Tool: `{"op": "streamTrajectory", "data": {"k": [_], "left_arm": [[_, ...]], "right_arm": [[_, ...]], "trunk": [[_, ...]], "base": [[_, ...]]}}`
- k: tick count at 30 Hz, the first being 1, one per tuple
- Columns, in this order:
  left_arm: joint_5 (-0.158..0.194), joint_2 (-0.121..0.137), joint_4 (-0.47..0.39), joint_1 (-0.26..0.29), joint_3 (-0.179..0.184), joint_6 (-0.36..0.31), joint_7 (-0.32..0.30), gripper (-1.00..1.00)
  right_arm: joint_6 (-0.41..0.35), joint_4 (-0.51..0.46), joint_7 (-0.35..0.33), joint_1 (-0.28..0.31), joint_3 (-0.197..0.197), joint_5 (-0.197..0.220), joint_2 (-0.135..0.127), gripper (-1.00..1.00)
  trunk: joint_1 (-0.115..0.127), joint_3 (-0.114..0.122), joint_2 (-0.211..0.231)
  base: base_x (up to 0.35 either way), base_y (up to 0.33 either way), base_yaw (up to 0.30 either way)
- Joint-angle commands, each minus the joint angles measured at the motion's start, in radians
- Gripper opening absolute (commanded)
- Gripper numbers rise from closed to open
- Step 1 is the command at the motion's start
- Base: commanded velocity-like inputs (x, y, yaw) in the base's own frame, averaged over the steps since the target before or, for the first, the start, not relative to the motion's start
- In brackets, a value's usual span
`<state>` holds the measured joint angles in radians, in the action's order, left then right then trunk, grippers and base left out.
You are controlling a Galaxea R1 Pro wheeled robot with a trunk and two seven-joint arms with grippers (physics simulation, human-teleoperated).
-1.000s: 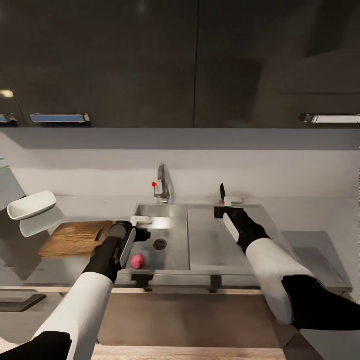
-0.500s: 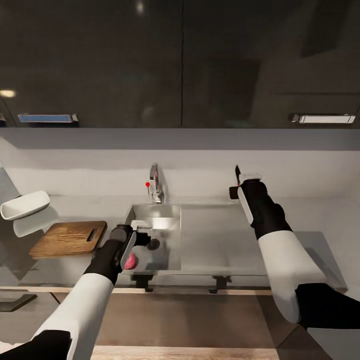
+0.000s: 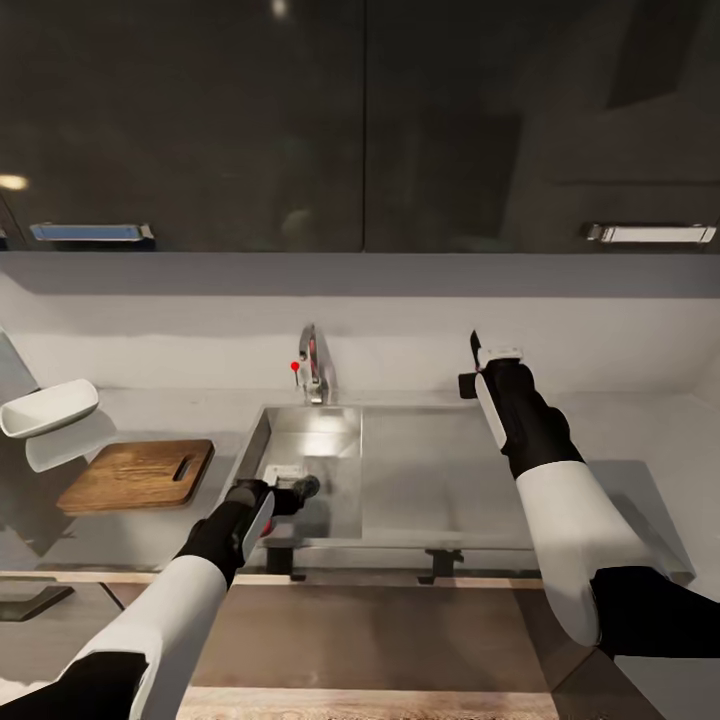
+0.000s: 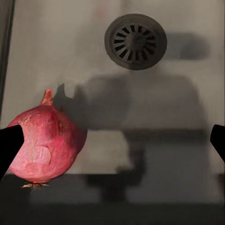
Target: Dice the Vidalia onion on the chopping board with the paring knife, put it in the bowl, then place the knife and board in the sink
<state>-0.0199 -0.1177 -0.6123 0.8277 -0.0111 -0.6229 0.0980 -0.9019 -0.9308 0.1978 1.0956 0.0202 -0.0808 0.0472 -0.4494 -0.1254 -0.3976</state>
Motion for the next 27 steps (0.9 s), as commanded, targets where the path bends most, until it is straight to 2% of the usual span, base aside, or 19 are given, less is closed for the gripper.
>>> {"op": "streamTrajectory", "data": {"k": [1,4,5,6,7,19,27], "left_arm": [[-0.002,0.0,-0.005,0.001,-0.001,-0.005,0.003,1.0],[-0.003,0.012,-0.023,0.001,-0.002,-0.005,0.006,1.0],[-0.003,0.012,-0.033,0.001,-0.002,-0.005,0.032,1.0],[-0.003,0.012,-0.045,0.001,-0.001,-0.006,0.083,1.0],[-0.003,0.012,-0.05,0.001,-0.001,-0.006,0.098,1.0],[-0.003,0.013,-0.032,0.001,0.0,-0.006,0.099,1.0],[-0.003,0.013,-0.015,0.001,0.0,-0.005,0.098,1.0]], "right_arm": [[-0.006,0.0,-0.002,0.001,0.001,-0.008,-0.001,-1.0],[-0.006,0.001,-0.002,0.001,0.001,-0.008,0.0,-1.0],[-0.006,0.002,-0.002,0.001,0.002,-0.008,0.0,-1.0],[-0.006,0.003,-0.003,0.001,0.002,-0.008,0.0,-1.0],[-0.006,0.003,-0.003,0.001,0.002,-0.008,0.0,-1.0],[-0.006,0.004,-0.003,0.001,0.002,-0.008,0.001,-1.0],[-0.006,0.004,-0.002,0.001,0.001,-0.008,0.0,-1.0]], "trunk": [[-0.001,-0.004,-0.002],[-0.001,-0.009,-0.002],[-0.001,-0.01,-0.002],[-0.001,-0.012,-0.002],[-0.001,-0.014,-0.002],[-0.001,-0.033,-0.002],[-0.001,-0.046,-0.002]], "base": [[0.0,0.0,0.0],[0.0,0.0,0.0],[0.0,0.0,0.0],[0.0,0.0,0.0],[0.0,0.0,0.0],[0.005,0.0,0.0],[0.162,0.0,0.0]]}}
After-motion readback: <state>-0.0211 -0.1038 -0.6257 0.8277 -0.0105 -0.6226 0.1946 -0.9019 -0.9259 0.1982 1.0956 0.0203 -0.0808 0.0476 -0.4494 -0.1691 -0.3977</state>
